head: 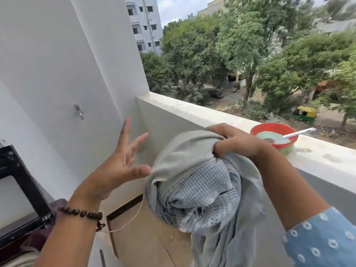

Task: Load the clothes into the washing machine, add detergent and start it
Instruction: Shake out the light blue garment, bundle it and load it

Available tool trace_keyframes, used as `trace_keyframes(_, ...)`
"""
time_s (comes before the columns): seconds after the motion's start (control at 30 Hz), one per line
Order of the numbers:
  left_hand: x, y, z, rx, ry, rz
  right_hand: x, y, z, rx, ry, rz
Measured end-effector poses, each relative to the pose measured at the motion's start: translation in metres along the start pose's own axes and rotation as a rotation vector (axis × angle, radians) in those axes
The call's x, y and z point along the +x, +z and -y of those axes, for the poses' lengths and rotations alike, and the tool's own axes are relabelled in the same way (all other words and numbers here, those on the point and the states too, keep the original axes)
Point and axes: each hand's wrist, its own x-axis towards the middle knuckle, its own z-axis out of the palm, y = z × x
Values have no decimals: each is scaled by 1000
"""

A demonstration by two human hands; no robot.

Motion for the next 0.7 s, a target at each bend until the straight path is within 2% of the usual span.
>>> trace_keyframes(0.07,12,18,-12,206,-18,124,8,9,2,-58,32,98)
trace_keyframes(0.13,21,37,-14,233,-44,211,15,13,2,-24,51,151)
trace_keyframes(0.17,23,45,-10,209,-39,201,16,13,1,-3,54,151)
trace_keyframes(0.27,21,61,2,220,32,39,12,11,-5,-23,32,119)
trace_keyframes(0.33,20,64,9,147,63,-73,10,14,-16,-20,18,48)
trace_keyframes(0.43,23,59,10,-53,75,-178,1,19,-41,286,49,-49)
trace_keyframes(0.53,31,50,0,-282,94,-232,-11,30,-64,472,148,-27)
trace_keyframes(0.63,38,40,-11,-408,147,-319,-19,46,-90,451,284,62)
trace_keyframes(0.7,40,31,-12,-472,164,-385,-20,52,-106,422,279,91)
